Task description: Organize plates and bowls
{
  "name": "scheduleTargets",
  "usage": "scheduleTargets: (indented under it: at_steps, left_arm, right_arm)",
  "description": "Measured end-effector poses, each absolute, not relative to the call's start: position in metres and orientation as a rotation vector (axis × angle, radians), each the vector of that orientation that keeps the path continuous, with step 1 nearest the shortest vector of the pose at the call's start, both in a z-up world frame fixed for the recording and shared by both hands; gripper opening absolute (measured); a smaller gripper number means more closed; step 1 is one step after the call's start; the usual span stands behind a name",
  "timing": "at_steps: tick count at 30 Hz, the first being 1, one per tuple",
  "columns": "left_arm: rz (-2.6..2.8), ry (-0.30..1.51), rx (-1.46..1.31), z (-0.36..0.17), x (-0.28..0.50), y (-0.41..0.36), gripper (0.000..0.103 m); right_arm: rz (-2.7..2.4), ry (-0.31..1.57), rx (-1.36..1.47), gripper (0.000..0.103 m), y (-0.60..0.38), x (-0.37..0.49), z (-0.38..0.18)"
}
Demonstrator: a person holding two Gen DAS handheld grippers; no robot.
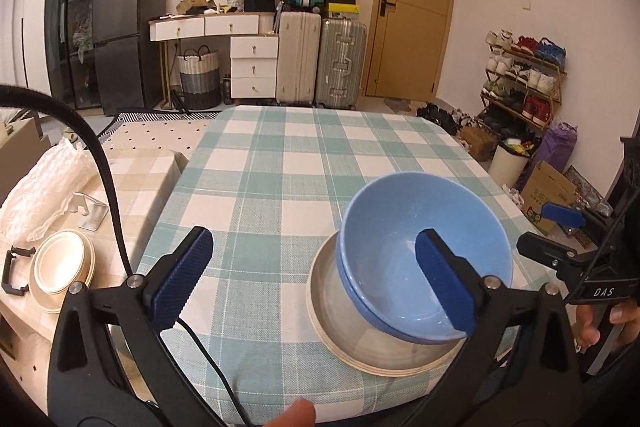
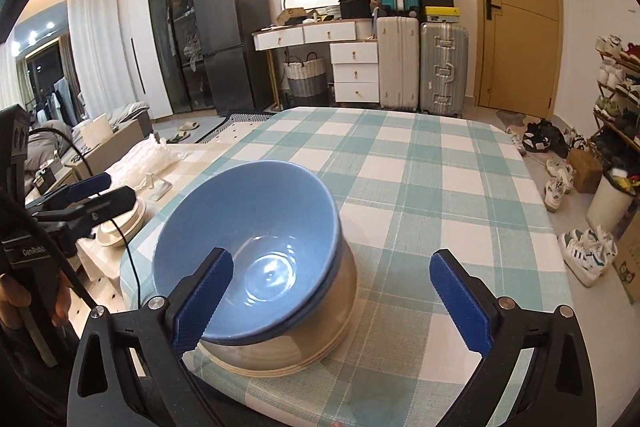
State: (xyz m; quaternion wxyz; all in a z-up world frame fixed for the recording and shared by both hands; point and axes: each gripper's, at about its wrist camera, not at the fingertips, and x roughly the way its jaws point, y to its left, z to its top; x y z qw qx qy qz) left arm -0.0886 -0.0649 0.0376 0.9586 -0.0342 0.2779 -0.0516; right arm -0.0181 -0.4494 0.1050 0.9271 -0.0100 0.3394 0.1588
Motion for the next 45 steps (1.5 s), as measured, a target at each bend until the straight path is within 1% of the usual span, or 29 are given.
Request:
scheduleTargets:
  at_steps: [12, 17, 19, 25, 30, 45]
  left_arm:
    - [-0.036, 0.500, -0.081, 0.035, -0.108, -0.038, 0.101]
    - [-0.019, 0.492, -0.060, 0.028, -0.111, -0.035, 0.101]
    - [-0.022, 0.492, -0.068, 0.024, -0.112, -0.034, 0.101]
    - [-0.032, 0.506, -0.049, 0.014, -0.112, -0.035, 0.101]
    - [-0.025, 0.466, -0.046, 0.012, -0.121, -0.037, 0.101]
    - [-0.050, 0.474, -0.063, -0.006, -0.122, -0.048, 0.101]
  right_arm:
    - [0.306, 0.597, 0.015, 0.102, -0.467, -0.036, 0.096]
    - [0.263, 0.481, -0.013, 0.102, -0.474, -0.047, 0.091]
    - [0.258, 0.464, -0.014, 0.102, -0.476, -0.050, 0.089]
    - [0.253, 0.486, 0.017, 0.102, -0.476, -0.047, 0.084]
    - [0.212, 0.531, 0.002, 0.102, -0.476, -0.044, 0.079]
    - [0.212, 0.525, -0.007, 0.102, -0.472, -0.044, 0.071]
